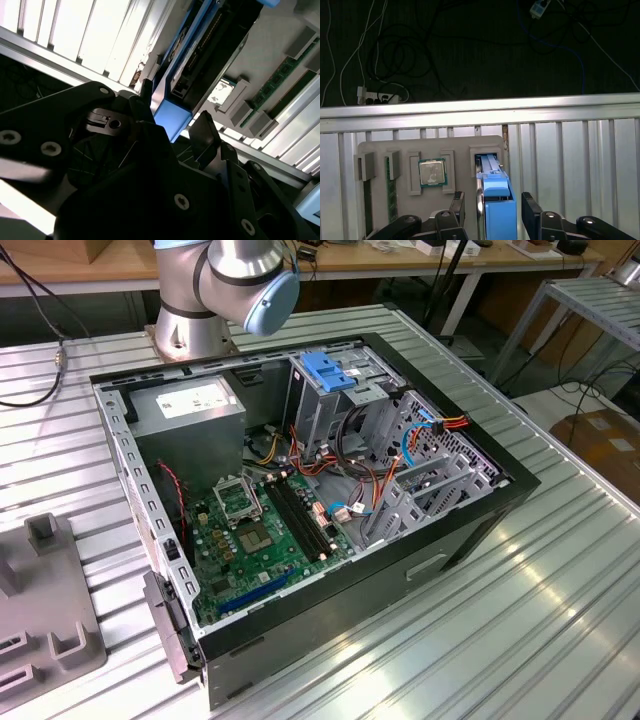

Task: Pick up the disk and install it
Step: 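Pick up the disk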

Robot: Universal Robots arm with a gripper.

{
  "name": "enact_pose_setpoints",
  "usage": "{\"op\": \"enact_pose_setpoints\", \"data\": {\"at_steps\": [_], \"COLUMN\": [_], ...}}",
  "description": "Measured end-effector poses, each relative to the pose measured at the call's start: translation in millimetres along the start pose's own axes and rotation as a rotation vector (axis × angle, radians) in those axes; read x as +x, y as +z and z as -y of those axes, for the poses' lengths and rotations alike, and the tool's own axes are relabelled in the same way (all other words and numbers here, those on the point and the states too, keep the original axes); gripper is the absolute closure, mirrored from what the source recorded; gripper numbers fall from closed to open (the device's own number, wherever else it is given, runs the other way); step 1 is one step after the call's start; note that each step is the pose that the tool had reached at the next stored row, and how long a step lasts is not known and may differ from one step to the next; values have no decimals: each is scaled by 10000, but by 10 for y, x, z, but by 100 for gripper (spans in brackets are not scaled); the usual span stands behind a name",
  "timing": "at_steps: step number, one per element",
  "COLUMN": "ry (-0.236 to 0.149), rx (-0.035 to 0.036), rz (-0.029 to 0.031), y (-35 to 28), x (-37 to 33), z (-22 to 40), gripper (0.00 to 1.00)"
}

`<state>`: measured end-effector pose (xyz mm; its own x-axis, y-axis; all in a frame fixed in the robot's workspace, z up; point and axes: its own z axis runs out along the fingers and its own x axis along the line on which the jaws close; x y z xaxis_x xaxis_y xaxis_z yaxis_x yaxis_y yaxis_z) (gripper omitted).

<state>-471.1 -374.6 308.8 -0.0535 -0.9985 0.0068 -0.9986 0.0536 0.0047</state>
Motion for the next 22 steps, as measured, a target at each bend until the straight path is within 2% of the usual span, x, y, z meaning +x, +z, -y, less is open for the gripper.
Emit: {"op": "enact_pose_setpoints", "data": {"at_steps": [8, 9, 11, 18, 22], "ry": [0, 0, -1, 0, 0], "rx": [1, 5, 15, 15, 14], "rz": [0, 3, -38, -41, -41], "y": [3, 10, 37, 100, 105], "x": [0, 0, 0, -1, -1], "z": [0, 1, 1, -3, -3], "gripper": [43, 43, 43, 43, 43]}}
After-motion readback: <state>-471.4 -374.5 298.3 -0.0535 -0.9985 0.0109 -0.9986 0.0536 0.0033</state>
